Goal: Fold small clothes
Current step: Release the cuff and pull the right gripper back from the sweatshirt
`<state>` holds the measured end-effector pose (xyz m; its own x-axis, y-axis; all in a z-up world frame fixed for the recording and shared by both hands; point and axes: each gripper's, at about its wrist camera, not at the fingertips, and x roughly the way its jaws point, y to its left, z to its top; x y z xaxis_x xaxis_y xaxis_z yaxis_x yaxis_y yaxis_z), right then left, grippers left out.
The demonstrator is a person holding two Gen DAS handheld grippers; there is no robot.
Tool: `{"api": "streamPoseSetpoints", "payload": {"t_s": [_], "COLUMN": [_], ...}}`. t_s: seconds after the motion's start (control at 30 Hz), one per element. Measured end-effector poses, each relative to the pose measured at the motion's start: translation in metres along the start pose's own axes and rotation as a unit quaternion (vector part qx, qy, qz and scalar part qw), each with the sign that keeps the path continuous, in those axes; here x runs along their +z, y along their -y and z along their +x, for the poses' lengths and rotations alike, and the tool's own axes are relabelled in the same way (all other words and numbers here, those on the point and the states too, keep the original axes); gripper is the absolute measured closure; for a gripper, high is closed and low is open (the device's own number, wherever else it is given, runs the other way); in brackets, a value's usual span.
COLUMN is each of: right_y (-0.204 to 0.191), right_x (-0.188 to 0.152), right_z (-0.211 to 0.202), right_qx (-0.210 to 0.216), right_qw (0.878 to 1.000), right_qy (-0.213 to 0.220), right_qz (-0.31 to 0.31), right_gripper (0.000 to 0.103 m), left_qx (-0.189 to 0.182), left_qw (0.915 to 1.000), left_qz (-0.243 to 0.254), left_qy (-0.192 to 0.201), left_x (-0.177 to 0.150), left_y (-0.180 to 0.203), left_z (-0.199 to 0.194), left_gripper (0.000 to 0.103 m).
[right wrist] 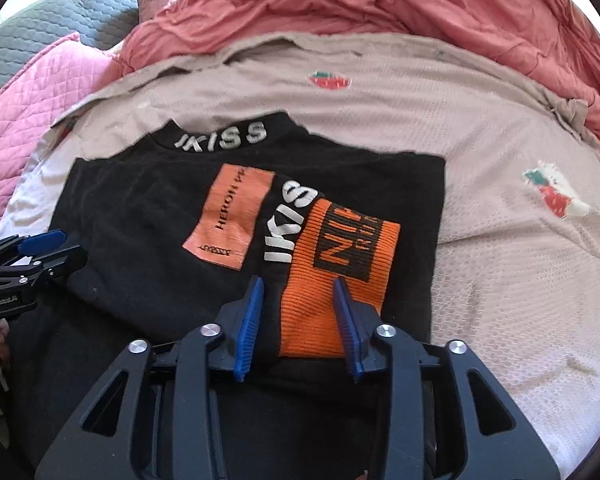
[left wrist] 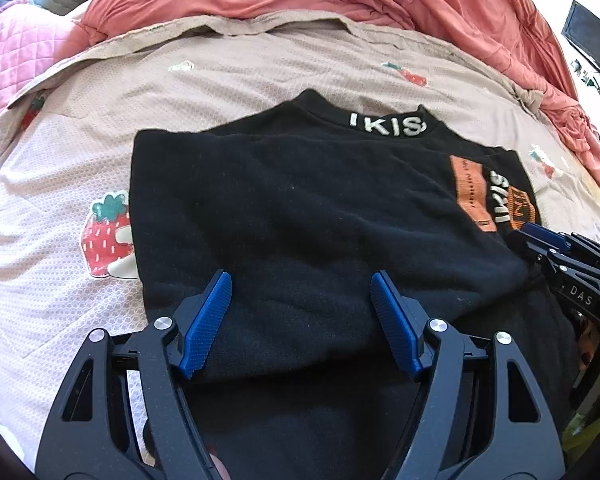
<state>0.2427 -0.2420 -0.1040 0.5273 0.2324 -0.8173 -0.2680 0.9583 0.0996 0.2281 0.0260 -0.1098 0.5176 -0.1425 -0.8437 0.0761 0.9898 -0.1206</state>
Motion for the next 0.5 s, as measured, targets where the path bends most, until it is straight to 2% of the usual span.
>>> {"api": "streamPoseSetpoints", "payload": {"t_s": [0.17, 0.27, 0.37, 0.5], "right_y": [-0.004, -0.009, -0.018, -0.017], "right_x": [0.005, 0.007, 0.004, -0.005], "right_z": [-0.02, -0.023, -0.017, 0.001], "right_qx": [0.006, 0.04, 0.037, 0.018], "right_qw": [1.0, 0.999, 0.999, 0.999], "right_qy": [0.026, 0.024, 0.008, -0.029], "right_qz": [-0.014, 0.002, -0.011, -0.007], "right_gripper": [0.057, 0.051, 0.049, 0.049], "left_qx": [-0.012, -0.001, 0.01, 0.006], "left_qw": [0.9999, 0.9998, 0.9995, 0.9995], "left_qz": [0.004, 0.019, 0.029, 0.028], "left_qy": [0.012, 0.002, -0.01, -0.011], "left_x": [-0.003, -0.008, -0.014, -0.017], "left_y": [0.006, 0.014, 0.016, 0.014], "left_z": [-0.019, -0.017, -0.01, -0.008], "left_gripper": [0.038, 0.038, 0.037, 0.037]}}
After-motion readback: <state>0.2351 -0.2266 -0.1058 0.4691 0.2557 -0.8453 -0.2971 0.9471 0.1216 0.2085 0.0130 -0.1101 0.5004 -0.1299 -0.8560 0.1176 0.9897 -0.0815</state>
